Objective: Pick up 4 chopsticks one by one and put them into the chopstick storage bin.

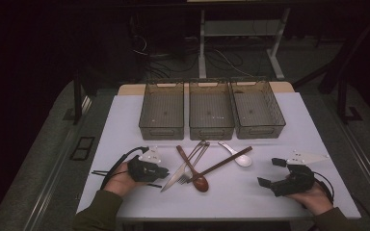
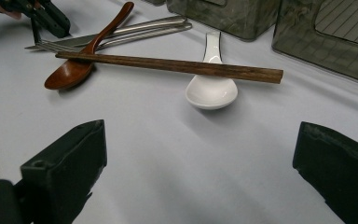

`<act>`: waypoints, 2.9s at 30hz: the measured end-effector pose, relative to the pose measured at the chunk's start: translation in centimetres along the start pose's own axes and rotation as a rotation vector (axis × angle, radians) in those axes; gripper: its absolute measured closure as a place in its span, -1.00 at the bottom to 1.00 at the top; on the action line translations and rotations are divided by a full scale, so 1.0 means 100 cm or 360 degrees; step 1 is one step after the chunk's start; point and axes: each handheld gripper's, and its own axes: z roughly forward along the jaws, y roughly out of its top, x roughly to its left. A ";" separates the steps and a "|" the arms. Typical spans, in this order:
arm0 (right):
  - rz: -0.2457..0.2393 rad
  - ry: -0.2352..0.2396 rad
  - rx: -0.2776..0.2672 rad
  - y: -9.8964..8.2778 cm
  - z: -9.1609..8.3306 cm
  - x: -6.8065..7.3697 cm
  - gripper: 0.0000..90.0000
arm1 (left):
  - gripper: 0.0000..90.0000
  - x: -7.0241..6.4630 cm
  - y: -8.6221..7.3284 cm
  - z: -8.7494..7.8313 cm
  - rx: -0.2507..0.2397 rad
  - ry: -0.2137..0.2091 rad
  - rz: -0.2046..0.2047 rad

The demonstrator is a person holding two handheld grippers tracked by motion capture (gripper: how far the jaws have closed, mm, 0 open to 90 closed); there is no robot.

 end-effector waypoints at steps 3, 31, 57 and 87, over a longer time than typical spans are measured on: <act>0.0001 -0.0001 0.0002 0.000 0.000 0.000 -0.94 | 0.81 0.005 0.002 0.002 -0.0019 0.0003 -0.0002; -0.0020 0.0042 0.0000 -0.001 0.002 -0.005 -0.94 | 0.32 0.009 0.008 -0.021 -0.0142 0.0163 -0.0126; -0.0009 0.0047 -0.0019 -0.001 0.003 -0.004 -0.94 | 0.53 -0.026 -0.028 -0.025 -0.0041 -0.0004 -0.0065; -0.0009 0.0036 -0.0016 -0.001 0.003 -0.005 -0.94 | 0.85 -0.010 -0.013 -0.007 -0.0055 0.0165 -0.0105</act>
